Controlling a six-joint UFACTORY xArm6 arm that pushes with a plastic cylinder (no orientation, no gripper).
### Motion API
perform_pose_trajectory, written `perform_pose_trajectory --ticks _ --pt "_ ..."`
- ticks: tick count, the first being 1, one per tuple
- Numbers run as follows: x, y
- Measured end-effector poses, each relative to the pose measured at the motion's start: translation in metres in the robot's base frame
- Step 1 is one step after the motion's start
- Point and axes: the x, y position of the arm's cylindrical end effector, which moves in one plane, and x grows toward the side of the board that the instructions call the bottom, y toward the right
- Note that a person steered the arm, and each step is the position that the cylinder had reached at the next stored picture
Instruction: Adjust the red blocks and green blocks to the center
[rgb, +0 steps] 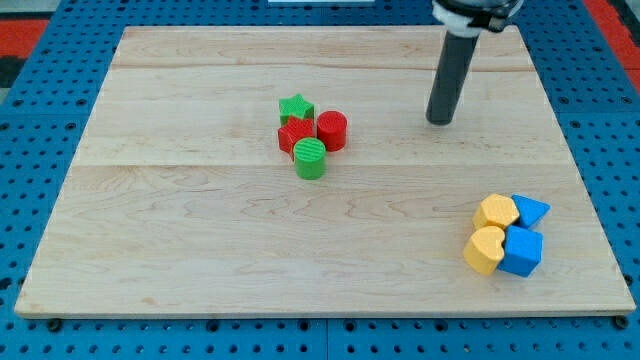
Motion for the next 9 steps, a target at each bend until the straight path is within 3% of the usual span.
perform_pose_trajectory --ticks 2,3,4,5,6,8,9 --pt "-0.025 -0.043" --pt "-0.001 -0.059" --pt "0.007 -0.033" --pt "0.013 -0.048" --pt "0.015 -0.097" --pt "-0.003 -0.084" --pt "0.065 -0.041"
